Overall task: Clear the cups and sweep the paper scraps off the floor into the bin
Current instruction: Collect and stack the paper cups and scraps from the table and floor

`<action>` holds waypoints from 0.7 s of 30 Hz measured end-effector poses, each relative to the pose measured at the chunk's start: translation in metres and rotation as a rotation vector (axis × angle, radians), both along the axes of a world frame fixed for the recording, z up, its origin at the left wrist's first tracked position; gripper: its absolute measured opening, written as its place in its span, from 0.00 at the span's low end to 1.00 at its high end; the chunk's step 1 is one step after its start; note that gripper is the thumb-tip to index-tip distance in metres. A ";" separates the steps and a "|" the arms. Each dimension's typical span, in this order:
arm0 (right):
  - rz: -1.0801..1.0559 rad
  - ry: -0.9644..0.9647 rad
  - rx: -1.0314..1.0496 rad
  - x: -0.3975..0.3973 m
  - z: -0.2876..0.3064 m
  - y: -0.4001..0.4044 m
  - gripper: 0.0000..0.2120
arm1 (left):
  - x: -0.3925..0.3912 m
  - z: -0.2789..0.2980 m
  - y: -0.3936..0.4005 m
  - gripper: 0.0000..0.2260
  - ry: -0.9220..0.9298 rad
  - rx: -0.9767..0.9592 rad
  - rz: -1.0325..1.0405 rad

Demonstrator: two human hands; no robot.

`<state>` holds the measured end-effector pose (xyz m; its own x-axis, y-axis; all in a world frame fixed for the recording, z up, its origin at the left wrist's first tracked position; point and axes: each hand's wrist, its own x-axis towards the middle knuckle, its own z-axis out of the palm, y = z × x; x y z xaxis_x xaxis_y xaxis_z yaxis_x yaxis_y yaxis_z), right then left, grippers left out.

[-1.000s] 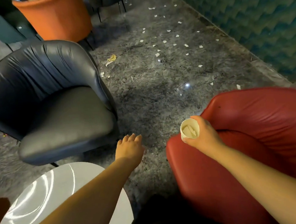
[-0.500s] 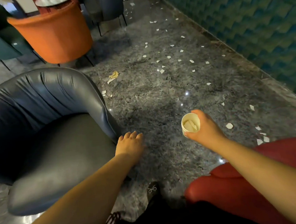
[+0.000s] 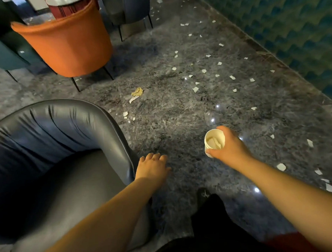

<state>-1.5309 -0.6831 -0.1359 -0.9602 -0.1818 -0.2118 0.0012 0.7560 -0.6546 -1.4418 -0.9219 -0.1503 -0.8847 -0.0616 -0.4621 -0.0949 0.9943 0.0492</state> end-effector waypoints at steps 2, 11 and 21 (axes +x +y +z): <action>0.013 -0.003 -0.008 -0.034 -0.003 -0.014 0.39 | -0.031 -0.001 -0.011 0.23 0.007 -0.008 0.017; 0.143 -0.016 0.024 -0.224 -0.008 -0.059 0.40 | -0.200 -0.005 -0.057 0.22 -0.020 0.024 0.167; 0.292 0.020 0.044 -0.398 0.001 -0.134 0.39 | -0.351 0.012 -0.117 0.24 0.039 -0.009 0.262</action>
<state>-1.9287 -0.8174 -0.1348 -0.8729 -0.4417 -0.2072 -0.2329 0.7504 -0.6185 -1.7931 -1.0392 -0.1383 -0.8554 -0.2948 -0.4259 -0.3473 0.9365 0.0491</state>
